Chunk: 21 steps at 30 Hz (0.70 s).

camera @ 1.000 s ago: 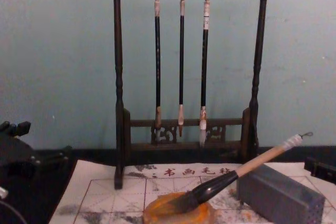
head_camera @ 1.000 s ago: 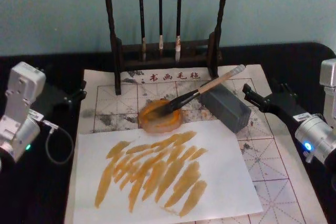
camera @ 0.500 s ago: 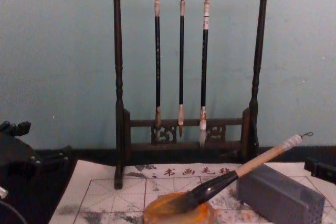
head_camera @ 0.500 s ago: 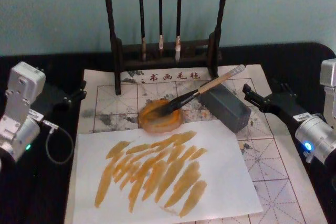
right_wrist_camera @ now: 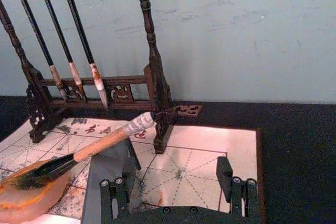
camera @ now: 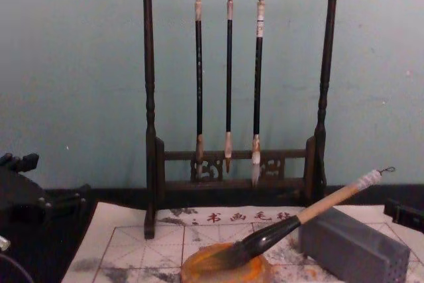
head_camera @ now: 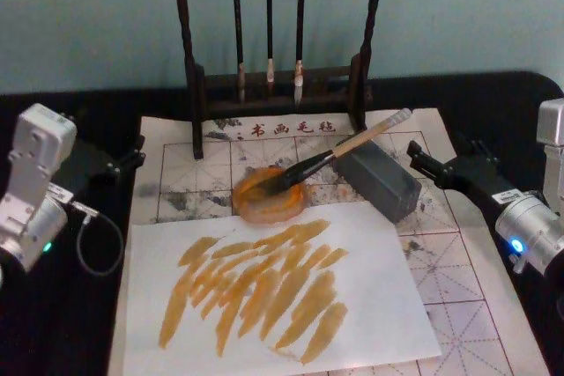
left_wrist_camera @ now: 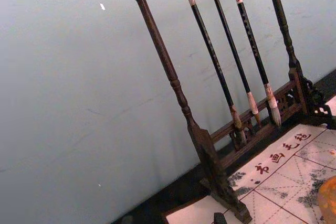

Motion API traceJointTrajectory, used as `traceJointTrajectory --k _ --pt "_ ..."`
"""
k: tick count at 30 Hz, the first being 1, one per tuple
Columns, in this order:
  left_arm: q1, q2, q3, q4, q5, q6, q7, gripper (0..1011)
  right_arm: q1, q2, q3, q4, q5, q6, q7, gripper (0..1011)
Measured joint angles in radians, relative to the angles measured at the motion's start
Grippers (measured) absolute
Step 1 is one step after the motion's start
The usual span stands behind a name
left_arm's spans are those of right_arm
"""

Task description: Pick up the brush from the inkstone, write on the paper, then place the brush back to its original position.

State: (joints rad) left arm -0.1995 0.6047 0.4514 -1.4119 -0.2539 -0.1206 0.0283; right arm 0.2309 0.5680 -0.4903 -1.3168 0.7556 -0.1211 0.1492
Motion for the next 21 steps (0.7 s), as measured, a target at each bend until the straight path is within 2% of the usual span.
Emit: traceJointTrajectory --k 21 --pt "0.0 0.0 0.0 0.0 0.0 0.0 0.0 1001 0.0 0.0 0.0 0.0 0.0 0.0 0.0 1003"
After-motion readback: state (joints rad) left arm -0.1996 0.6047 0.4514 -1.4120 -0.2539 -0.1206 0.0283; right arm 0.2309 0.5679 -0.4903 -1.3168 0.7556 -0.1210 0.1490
